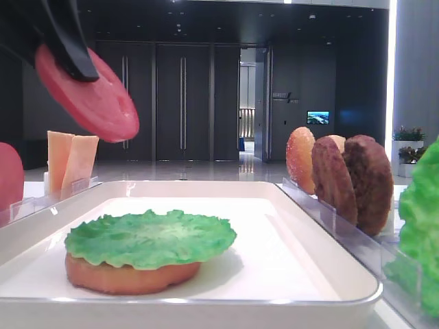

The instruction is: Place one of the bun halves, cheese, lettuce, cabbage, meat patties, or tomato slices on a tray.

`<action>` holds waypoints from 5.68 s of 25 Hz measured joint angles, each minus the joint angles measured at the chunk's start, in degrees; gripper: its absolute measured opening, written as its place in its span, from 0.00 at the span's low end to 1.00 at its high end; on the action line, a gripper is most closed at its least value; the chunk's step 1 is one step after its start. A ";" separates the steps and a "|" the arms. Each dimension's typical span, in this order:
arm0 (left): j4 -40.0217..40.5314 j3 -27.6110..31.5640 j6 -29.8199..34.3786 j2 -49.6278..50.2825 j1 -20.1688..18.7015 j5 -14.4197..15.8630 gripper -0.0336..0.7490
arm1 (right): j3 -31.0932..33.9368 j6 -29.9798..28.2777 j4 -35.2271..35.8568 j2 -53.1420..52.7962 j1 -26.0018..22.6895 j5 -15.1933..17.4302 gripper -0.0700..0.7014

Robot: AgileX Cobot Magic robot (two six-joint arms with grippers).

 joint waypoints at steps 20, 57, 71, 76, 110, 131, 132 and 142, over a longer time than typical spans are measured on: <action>-22.45 0.32 22.64 15.76 -0.05 -2.83 0.11 | 0.00 0.00 0.00 0.00 0.00 0.00 0.80; -26.99 0.37 26.71 22.18 -0.05 -1.57 0.20 | 0.00 0.00 0.00 0.00 0.00 0.00 0.80; -22.80 0.37 21.69 22.18 -0.05 -0.94 0.68 | 0.00 0.00 0.00 0.00 0.00 0.00 0.80; -21.97 0.37 20.01 22.18 -0.05 -0.53 0.69 | 0.00 0.00 0.00 0.00 0.00 0.00 0.80; 20.03 -8.43 -11.24 2.92 -0.05 16.60 0.69 | 0.00 0.00 0.00 0.00 0.00 0.00 0.80; 37.39 -10.32 -15.51 -6.28 5.35 18.31 0.69 | 0.00 0.00 0.00 0.00 0.00 0.00 0.80; 37.39 -10.32 -15.10 -6.62 6.96 18.31 0.69 | 0.00 0.00 0.00 0.00 0.00 0.00 0.80; 40.15 -10.36 -10.50 -10.85 25.88 18.41 0.69 | 0.00 0.00 0.00 0.00 0.00 0.00 0.80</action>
